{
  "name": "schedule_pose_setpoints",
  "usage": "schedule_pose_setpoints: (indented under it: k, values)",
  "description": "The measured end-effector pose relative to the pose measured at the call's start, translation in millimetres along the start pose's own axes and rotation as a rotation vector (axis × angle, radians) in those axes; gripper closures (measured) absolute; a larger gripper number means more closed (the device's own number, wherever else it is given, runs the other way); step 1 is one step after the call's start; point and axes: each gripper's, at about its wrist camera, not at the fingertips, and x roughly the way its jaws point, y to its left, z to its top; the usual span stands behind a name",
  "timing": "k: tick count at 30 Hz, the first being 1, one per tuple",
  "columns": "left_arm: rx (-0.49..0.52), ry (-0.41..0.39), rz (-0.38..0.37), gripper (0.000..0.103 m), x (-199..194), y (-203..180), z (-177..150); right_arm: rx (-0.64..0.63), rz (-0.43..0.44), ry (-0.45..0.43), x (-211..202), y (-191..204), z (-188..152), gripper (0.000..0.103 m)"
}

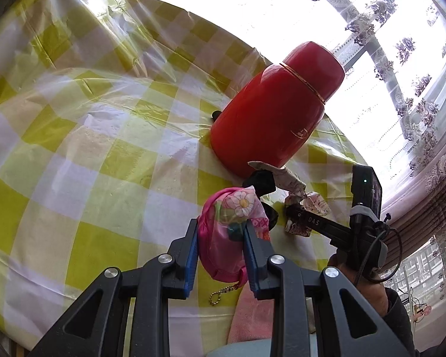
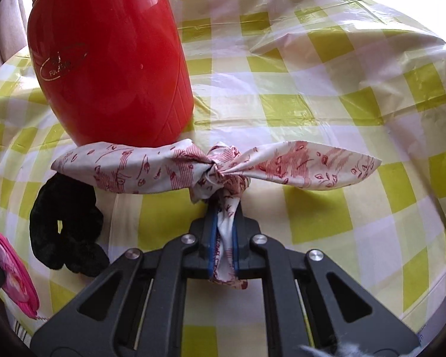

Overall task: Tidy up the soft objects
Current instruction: 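Carry purse and floral scrunchie into the white box and open both grippers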

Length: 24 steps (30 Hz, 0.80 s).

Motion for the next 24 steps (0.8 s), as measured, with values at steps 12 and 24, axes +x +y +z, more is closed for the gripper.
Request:
schedule_pose_setpoints:
  k: [12,24]
  values:
    - [0.029,-0.038,-0.033,0.074,-13.5,-25.5,-8.6,0.065,-0.039,-0.03,-50.4,-54.9,-44.3,0.093]
    - [0.106,-0.082,-0.124,0.074,-32.7,-86.6,-29.1,0.098,-0.049,-0.047,-98.6,-93.3,-77.9,0.093]
